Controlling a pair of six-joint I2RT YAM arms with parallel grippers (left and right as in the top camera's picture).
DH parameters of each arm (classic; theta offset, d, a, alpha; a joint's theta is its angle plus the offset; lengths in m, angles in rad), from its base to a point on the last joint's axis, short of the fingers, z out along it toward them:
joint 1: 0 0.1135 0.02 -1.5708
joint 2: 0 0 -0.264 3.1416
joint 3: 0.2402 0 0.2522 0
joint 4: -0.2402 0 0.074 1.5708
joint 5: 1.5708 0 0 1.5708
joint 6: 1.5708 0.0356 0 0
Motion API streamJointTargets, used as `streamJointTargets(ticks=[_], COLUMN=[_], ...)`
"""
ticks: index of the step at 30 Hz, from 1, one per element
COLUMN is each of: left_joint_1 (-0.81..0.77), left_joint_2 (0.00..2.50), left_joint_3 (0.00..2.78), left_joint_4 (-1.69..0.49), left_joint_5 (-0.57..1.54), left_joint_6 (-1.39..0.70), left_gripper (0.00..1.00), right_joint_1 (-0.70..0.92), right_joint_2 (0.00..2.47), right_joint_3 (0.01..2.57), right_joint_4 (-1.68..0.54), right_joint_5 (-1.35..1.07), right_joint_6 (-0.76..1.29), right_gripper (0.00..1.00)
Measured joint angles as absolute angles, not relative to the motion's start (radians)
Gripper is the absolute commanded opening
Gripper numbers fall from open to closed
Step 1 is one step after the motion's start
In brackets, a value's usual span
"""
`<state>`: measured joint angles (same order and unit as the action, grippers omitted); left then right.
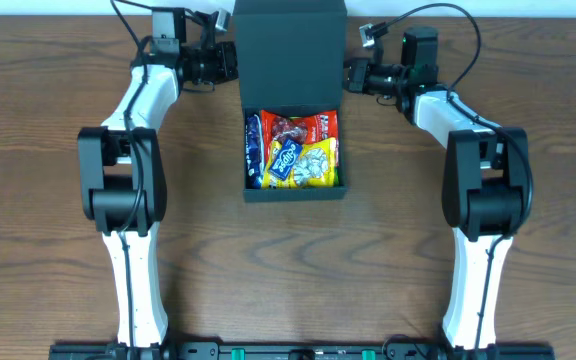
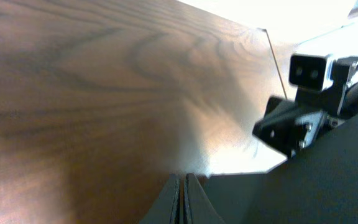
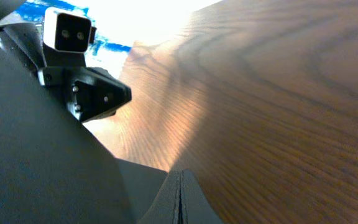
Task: Pack container
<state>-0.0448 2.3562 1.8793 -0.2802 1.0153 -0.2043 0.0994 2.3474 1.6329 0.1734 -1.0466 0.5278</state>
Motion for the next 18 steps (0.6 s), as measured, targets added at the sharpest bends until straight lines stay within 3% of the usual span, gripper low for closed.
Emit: streamJointTargets(ticks=[4,9,18], left_joint_1=[-0.045,-0.046,-0.047], left_joint_2=[2.275,2.149,2.052], left_joint_3=[1.879,1.882,1.886], left_joint_4=[-0.397,-0.553,-0.844], left_joint_5=[1.021,1.021,0.887], left_joint_6=[-0.110,0.047,0.245], left_gripper=[0.05,0.06,0.06], right_joint_1=[0.100,0.101,0.100], right_joint_2=[2.287,2.178,2.091], right_joint_3=[1.633,1.638,1.639], right_joint_4=[0.080,-0.189,-0.553], right_joint_5=[-1.071,-1.072,-0.870], right_joint_6=[0.470,0.310,0.039], right_gripper=[0.02,0.02,0.01])
